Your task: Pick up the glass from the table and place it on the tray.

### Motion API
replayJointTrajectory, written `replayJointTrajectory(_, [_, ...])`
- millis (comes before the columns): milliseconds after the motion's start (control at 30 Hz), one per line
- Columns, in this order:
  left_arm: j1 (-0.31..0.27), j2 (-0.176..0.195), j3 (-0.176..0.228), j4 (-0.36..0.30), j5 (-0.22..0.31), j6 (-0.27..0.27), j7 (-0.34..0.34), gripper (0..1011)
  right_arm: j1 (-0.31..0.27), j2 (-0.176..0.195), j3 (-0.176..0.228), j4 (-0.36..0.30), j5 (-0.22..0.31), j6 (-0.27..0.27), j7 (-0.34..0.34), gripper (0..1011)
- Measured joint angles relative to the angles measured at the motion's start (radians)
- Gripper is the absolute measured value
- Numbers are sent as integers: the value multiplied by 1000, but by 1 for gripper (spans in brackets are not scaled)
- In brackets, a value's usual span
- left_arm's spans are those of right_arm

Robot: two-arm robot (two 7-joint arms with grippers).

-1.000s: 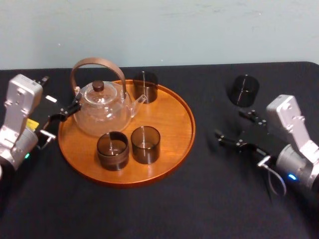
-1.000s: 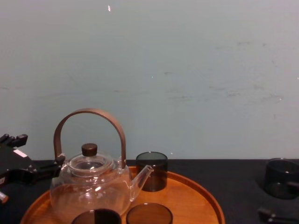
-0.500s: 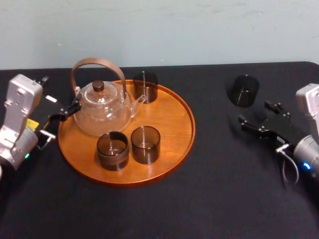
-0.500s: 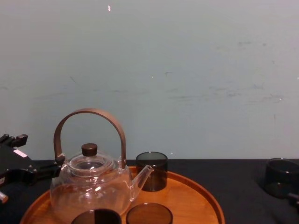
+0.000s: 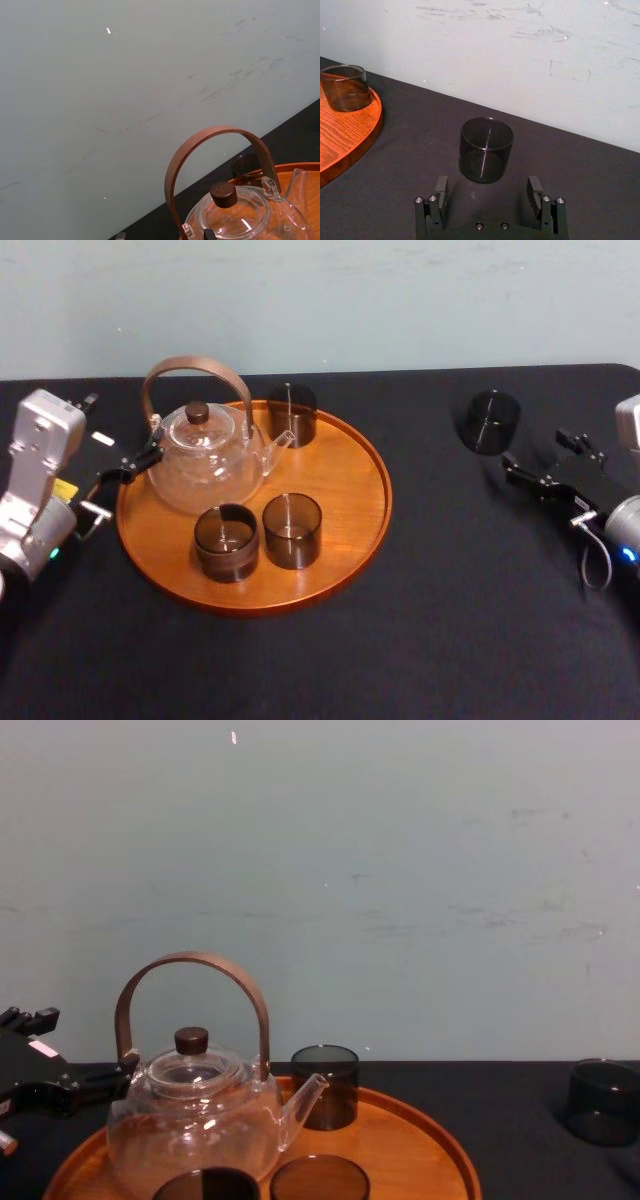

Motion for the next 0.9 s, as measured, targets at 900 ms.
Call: replayJointTrajectory(900, [0,0,0,0,0,0,0,1009,204,-72,-46,257,-59,-53,33,1002])
